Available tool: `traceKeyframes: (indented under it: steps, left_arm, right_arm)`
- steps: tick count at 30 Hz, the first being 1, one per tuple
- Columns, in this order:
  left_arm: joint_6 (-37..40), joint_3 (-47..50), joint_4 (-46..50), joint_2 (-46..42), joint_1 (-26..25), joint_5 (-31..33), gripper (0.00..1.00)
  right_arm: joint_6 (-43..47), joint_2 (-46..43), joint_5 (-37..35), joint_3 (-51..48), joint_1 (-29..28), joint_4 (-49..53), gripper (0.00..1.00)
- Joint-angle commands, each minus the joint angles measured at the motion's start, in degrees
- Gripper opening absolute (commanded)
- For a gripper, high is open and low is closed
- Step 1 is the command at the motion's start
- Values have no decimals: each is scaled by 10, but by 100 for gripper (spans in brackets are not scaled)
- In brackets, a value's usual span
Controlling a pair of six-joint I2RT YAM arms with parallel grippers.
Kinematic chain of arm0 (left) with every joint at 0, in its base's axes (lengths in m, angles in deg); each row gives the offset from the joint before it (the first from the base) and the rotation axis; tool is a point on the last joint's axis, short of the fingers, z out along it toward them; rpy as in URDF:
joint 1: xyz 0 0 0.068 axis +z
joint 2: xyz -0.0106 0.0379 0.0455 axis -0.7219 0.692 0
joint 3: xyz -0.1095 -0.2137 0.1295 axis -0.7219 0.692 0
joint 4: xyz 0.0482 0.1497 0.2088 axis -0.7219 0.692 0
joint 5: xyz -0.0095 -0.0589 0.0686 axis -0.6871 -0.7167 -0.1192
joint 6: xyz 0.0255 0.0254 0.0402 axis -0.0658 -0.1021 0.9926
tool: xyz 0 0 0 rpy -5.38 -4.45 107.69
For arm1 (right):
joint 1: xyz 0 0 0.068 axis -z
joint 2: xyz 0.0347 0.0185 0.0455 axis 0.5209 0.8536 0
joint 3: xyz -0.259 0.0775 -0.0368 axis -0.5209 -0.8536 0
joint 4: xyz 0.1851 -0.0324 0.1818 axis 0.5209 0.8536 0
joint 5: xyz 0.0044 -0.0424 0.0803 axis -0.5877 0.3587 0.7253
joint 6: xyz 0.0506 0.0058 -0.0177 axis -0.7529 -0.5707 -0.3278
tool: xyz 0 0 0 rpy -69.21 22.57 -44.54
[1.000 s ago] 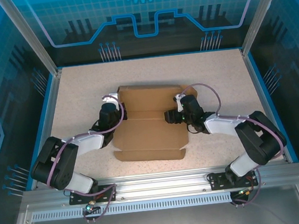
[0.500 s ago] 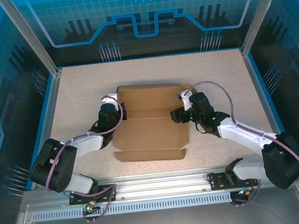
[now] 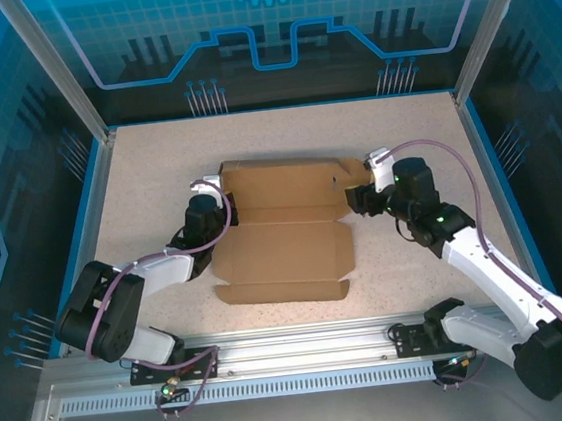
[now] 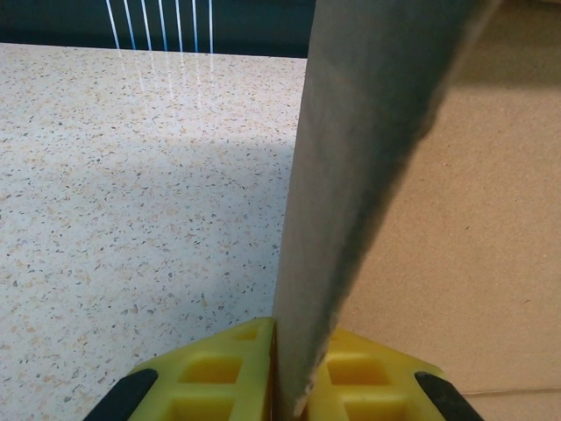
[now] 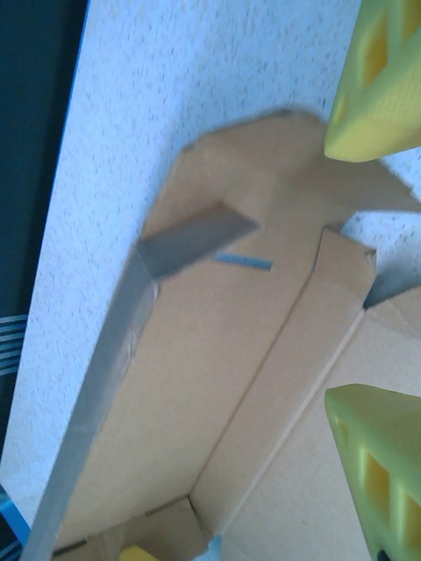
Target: Fold the paper box
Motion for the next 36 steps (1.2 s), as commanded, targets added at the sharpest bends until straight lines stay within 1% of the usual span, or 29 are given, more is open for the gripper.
traceKeyframes:
  steps: [1,3,8,11,17,22,27,36]
  left_arm:
    - [-8,6,-27,-11,-2,1,14]
    - [-8,5,-25,-12,-2,2,14]
    - [-9,6,-26,-12,-2,-1,14]
    - [-10,6,-26,-14,-3,0,14]
    - [-13,6,-26,-15,-2,-4,14]
    - [-15,6,-22,-20,-2,-4,14]
    - [-14,7,-19,-23,-2,-5,14]
    - [-15,7,-23,-21,-2,-7,14]
  right_arm:
    - [-18,-13,-13,11,49,32,68]
    - [-46,-12,-14,5,88,35,68]
    - [-96,-4,4,-31,175,-3,68]
    - [-104,34,22,-36,196,-12,68]
    - [-110,146,108,-30,191,-59,68]
    - [-93,220,157,-4,169,-62,67]
    - [-79,242,185,-5,151,-79,66]
    - [-54,241,225,-8,128,-97,63]
